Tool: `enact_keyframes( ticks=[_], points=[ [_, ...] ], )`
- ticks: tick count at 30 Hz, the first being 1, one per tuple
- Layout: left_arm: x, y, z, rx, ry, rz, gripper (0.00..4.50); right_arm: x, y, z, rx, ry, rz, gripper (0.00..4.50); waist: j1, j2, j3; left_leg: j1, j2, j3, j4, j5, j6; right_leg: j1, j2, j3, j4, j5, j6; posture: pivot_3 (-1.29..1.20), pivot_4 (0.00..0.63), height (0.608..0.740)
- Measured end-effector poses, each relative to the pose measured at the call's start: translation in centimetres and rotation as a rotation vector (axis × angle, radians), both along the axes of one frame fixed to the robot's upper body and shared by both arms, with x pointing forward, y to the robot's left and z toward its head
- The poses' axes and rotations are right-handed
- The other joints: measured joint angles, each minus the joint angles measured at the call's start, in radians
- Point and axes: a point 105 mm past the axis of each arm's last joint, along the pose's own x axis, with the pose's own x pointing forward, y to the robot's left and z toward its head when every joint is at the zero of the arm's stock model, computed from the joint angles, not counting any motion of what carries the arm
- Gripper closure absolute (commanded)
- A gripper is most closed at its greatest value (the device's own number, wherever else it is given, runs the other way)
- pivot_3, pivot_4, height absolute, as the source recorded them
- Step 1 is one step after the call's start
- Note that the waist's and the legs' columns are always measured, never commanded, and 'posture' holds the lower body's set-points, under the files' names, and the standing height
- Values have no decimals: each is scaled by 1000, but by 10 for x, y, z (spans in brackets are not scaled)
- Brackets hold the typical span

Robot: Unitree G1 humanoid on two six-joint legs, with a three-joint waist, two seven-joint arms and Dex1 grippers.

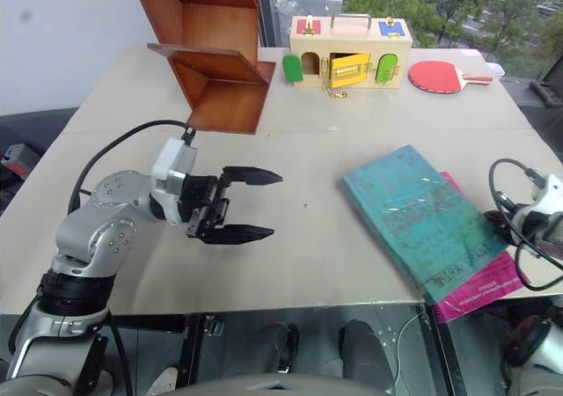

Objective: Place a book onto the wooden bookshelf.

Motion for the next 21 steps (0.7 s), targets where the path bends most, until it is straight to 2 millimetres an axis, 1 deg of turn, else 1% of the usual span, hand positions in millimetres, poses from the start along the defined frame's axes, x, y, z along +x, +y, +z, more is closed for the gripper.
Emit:
enact_keyframes(
  ticks=[2, 4, 6, 7, 8, 10, 12, 14, 17, 18, 21],
  points=[
    [0, 0, 0, 0, 1, -2, 0, 2, 5, 1, 8, -3, -3, 4470, 5, 3, 2, -1, 0, 0, 0, 0, 0, -1, 0, 0, 0, 0, 0, 0, 150, 740],
    [0, -1, 0, 0, 2, -3, 0, 0, 2, 5, 3, -13, -14, 4470, 10, 12, 6, -3, -2, 0, 0, 0, 0, -2, -2, 0, 0, 0, 0, 0, 150, 740],
    [0, -1, -1, 0, 2, -2, 0, -4, -8, 12, -27, -22, -36, 4470, 22, 22, 8, -5, -4, 1, 0, 0, 0, -4, -1, 0, 0, 0, 0, 0, 150, 740],
    [0, -1, -1, 0, 2, -2, 0, -9, -18, 19, -66, -24, -58, 4470, 32, 26, 10, -6, -4, 1, 0, 1, 0, -4, -1, 0, 0, 0, 0, 0, 150, 740],
    [0, -1, -1, -1, 2, -2, 0, -15, -29, 30, -117, -37, -71, 4470, 36, 27, 11, -7, -4, 1, 0, 2, -3, -5, -1, -1, -2, 0, 0, 0, 150, 740],
    [0, -1, -1, -2, 3, -4, 0, -23, -37, 40, -172, -49, -71, 4470, 36, 27, 11, -7, -4, 0, -1, 2, -3, -4, -1, -2, -3, 0, 0, 0, 150, 740],
    [0, -1, -1, -1, 5, -8, 0, -36, -44, 44, -234, -28, -49, 4470, 34, 27, 11, -7, -4, 0, -1, 1, -1, -4, -1, -2, -5, -1, 0, 0, 150, 740],
    [-1, -2, -1, 2, 6, -21, 0, -51, -43, 37, -259, 13, 7, 4470, 33, 26, 11, -7, -4, 1, -1, 0, 1, -3, -1, -2, -5, -1, 0, 0, 150, 740],
    [-3, -3, -1, 5, 7, -40, 0, -78, -37, 21, -277, 107, 106, 4470, 33, 27, 11, -6, -4, 1, -1, 0, 1, -3, -1, -1, -4, -1, 1, 0, 150, 740],
    [-3, -3, -2, 7, 8, -42, 0, -83, -35, 18, -281, 127, 125, 4470, 32, 26, 11, -6, -3, 1, -1, 0, 1, -3, -1, -1, -4, -1, 1, 0, 150, 740],
    [-3, -4, -2, 9, 12, -53, 0, -109, -27, 5, -300, 204, 195, 4470, 34, 26, 11, -5, -3, 0, -1, 0, 1, -2, -2, -2, -3, -1, 1, 0, 150, 740]
  ],
)
